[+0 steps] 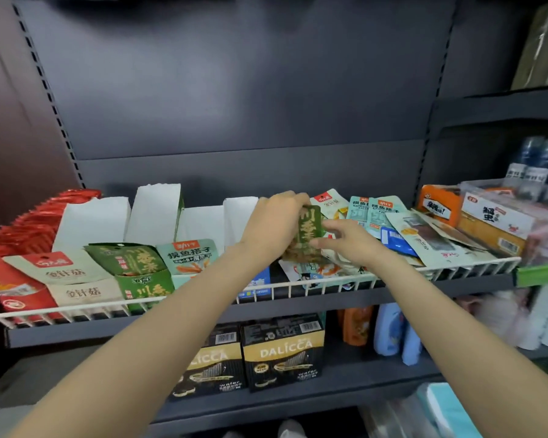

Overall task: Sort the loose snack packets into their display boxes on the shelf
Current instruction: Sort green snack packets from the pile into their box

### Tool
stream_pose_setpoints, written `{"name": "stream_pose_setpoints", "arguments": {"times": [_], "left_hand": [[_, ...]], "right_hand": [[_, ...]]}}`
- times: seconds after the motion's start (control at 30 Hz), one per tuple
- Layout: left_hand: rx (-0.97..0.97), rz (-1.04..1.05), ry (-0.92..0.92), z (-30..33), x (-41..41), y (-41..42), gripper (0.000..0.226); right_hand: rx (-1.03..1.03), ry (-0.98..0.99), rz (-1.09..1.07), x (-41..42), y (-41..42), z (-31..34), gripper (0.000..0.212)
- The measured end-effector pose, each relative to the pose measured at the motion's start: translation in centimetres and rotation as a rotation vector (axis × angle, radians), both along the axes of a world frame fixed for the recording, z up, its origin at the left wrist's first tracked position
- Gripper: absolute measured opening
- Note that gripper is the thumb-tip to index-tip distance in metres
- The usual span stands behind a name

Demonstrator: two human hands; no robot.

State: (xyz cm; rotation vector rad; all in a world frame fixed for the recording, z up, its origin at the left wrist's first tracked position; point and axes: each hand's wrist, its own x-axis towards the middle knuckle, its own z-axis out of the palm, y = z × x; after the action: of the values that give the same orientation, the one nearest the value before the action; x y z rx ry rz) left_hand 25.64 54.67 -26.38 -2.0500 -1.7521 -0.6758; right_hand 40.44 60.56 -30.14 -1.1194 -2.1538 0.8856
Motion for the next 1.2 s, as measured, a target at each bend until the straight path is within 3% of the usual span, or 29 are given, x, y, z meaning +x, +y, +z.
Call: {"name": "stream_pose_setpoints", "arguments": {"times": [0.03,0.1,0.23,0.4,0.63,0.8,1.07,1.2], "left_hand": [[0.020,-0.026,-0.014,0.5,-0.1,-0.5,0.024],[0.050,-0.050,-0.043,1.5,-0.4,-1.7,0.022],[0.148,-0.072,-0.207,2.8,-2.5,-4.3,0.026],[0.169,0.089,-0.212,2.9,-8.4,-8.1,0.041],[-0.023,0.231,-0.198,2.8,-16.2,-13.3,0.034],[-0.213,0.244,-0.126,2.9,-17.9,-14.8,0.041],[-0.241,0.200,-0.103,2.6,-20.6,-16.4,0.028],[-0.230,0.204,-0.105,1.9,-21.3,-16.5,0.020]], "right_hand": [[0.020,0.027,0.004,-0.4,-0.4,0.4,0.021],[0.047,0.067,0.015,-1.0,-0.9,1.0,0.045],[0.170,0.143,-0.013,-2.6,-2.2,2.1,0.041],[0.380,0.144,-0.129,-5.6,-4.8,4.3,0.050],[0.596,0.010,-0.301,-11.2,-8.1,8.1,0.024],[0.398,0.170,-0.028,-16.1,-10.1,8.8,0.023],[0.124,0.332,0.119,-20.7,-10.9,7.2,0.015],[0.033,0.268,0.167,-21.6,-10.5,6.5,0.012]]}}
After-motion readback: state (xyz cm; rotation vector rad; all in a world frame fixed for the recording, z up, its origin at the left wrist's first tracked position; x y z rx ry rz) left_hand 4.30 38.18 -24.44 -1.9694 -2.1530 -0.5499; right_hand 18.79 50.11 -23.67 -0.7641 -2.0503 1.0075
